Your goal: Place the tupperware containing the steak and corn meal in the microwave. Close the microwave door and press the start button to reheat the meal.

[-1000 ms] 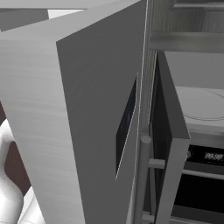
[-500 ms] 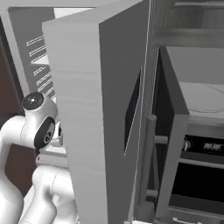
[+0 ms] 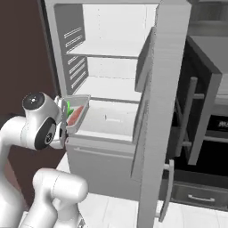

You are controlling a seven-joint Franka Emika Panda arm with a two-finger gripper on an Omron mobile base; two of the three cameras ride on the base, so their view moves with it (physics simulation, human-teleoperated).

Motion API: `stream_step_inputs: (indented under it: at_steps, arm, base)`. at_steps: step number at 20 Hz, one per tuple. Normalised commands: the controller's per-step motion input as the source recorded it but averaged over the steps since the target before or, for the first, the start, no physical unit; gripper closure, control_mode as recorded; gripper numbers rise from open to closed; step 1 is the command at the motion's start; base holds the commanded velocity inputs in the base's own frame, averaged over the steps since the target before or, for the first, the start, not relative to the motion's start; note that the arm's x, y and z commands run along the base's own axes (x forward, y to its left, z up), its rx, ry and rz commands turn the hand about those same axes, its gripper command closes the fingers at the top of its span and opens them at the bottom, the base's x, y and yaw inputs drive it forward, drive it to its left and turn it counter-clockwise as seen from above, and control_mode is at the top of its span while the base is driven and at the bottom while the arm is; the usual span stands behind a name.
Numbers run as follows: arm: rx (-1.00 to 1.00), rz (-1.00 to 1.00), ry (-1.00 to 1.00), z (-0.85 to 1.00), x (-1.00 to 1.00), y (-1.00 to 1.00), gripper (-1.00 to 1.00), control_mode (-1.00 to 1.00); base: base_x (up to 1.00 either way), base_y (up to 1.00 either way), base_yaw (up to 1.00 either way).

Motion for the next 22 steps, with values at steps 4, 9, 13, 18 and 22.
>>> stream_step_inputs:
  at_steps: [4, 9, 13, 18, 22]
  arm:
    - [0.0, 0.0, 0.0, 0.0, 0.0, 0.0, 1.0, 1.0]
    - [0.0, 0.0, 0.0, 0.0, 0.0, 0.0, 1.0, 1.0]
    - [0.0, 0.0, 0.0, 0.0, 0.0, 0.0, 1.0, 1.0]
    - [0.0, 0.0, 0.0, 0.0, 0.0, 0.0, 1.0, 1.0]
    - [0.0, 0.0, 0.0, 0.0, 0.0, 0.0, 1.0, 1.0]
  base:
    - [-0.82, 0.47, 0.0]
    - [-0.97, 0.22, -0.02]
    - [-1.0, 0.13, -0.08]
    - [-0.88, 0.02, -0.25]
    - [-0.43, 0.0, -0.51]
